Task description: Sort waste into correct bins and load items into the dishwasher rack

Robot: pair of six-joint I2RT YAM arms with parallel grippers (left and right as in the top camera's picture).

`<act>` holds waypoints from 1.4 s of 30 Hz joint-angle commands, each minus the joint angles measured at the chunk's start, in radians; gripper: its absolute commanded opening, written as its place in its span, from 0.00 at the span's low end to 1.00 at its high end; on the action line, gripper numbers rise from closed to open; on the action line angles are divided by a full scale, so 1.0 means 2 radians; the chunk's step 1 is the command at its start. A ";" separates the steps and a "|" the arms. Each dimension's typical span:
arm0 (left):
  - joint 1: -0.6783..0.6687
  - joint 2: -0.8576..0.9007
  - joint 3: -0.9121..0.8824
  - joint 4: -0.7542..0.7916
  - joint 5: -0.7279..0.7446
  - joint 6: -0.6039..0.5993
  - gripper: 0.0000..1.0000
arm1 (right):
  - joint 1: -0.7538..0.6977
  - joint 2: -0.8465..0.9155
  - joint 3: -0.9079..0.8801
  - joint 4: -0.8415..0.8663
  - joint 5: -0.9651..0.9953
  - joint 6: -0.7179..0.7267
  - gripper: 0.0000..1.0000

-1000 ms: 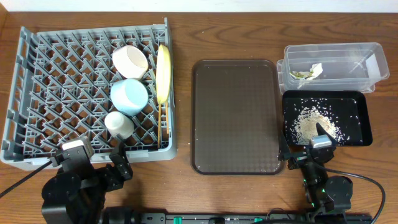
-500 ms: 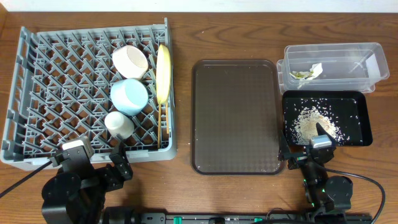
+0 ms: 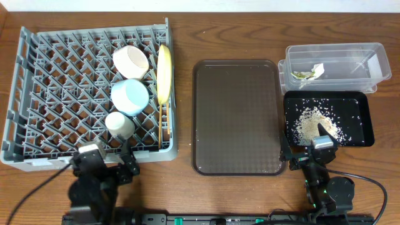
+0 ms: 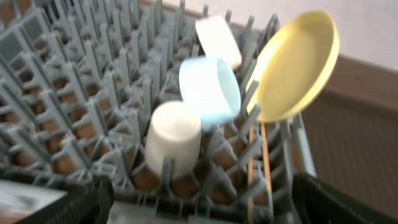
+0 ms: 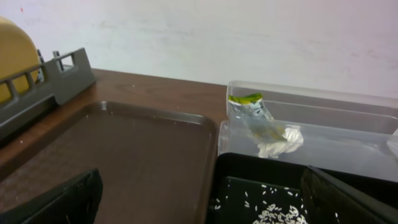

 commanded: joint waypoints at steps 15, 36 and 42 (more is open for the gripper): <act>-0.004 -0.045 -0.221 0.352 -0.006 0.073 0.93 | 0.004 0.000 -0.001 -0.001 -0.001 -0.006 0.99; -0.004 -0.043 -0.221 0.301 0.003 0.070 0.93 | 0.004 0.000 -0.001 -0.001 -0.001 -0.006 0.99; -0.004 -0.043 -0.221 0.301 0.003 0.070 0.93 | 0.004 0.000 -0.001 -0.001 -0.001 -0.006 0.99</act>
